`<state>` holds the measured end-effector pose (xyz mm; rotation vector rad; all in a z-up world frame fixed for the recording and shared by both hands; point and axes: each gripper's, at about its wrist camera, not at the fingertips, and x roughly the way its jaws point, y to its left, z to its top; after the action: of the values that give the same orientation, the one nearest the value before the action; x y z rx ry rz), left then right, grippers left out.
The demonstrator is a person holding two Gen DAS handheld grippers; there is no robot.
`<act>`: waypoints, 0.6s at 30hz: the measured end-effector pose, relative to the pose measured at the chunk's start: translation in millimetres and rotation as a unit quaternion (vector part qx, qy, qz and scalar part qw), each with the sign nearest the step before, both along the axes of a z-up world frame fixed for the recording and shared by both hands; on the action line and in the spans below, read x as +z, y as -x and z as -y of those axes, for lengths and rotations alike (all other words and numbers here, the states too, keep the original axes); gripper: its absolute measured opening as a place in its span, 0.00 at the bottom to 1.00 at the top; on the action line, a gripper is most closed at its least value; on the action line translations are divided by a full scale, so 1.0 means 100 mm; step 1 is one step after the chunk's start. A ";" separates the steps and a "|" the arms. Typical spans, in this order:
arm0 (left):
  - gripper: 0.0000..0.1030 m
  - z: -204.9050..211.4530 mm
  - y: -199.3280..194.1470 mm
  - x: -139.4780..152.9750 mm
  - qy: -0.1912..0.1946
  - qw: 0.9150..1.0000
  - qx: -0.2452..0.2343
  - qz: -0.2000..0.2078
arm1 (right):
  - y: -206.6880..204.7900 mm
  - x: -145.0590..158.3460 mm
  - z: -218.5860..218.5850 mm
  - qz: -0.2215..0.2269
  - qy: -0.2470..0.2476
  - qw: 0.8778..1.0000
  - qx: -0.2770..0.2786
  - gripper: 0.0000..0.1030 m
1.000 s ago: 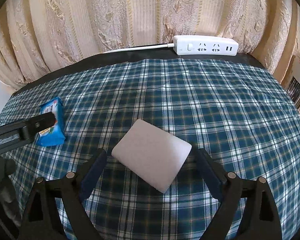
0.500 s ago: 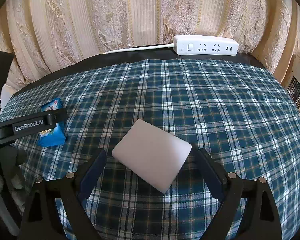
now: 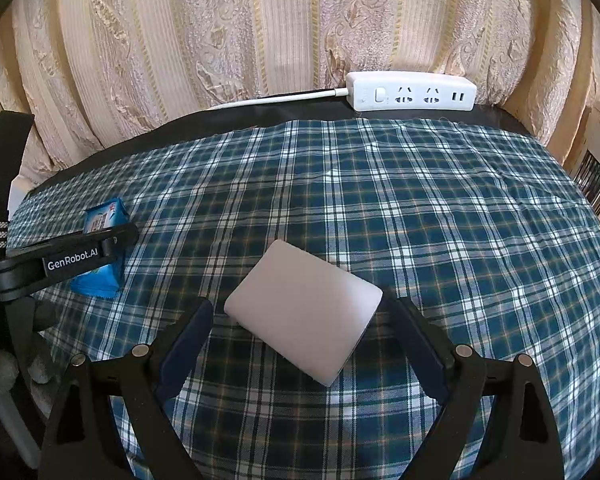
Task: Organize objects
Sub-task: 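Grasp the blue cracker packet with the left gripper while the right gripper holds the white block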
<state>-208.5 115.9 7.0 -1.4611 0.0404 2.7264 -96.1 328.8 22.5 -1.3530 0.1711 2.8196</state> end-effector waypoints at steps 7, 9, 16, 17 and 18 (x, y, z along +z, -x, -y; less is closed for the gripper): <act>0.42 0.07 -0.05 0.03 -0.008 1.000 -0.004 -0.007 | 0.00 0.00 -0.02 -0.002 0.002 1.000 -0.002 0.86; 0.42 0.12 -0.07 0.03 -0.010 1.000 -0.004 -0.009 | -0.01 0.00 -0.02 -0.003 0.003 1.000 -0.005 0.84; 0.42 0.21 -0.21 0.08 0.003 1.000 0.007 -0.027 | -0.01 0.02 -0.03 -0.006 0.010 1.000 -0.009 0.80; 0.42 0.22 -0.25 0.10 0.005 1.000 0.008 -0.030 | -0.01 0.02 -0.04 -0.006 0.010 1.000 -0.008 0.79; 0.42 0.22 -0.27 0.11 0.007 0.999 0.009 -0.033 | -0.01 0.02 -0.04 -0.006 0.010 1.000 -0.008 0.79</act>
<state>-181.5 93.5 18.5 -1.3825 0.0485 2.7931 -95.3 333.0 24.8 -1.3327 0.2096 2.8207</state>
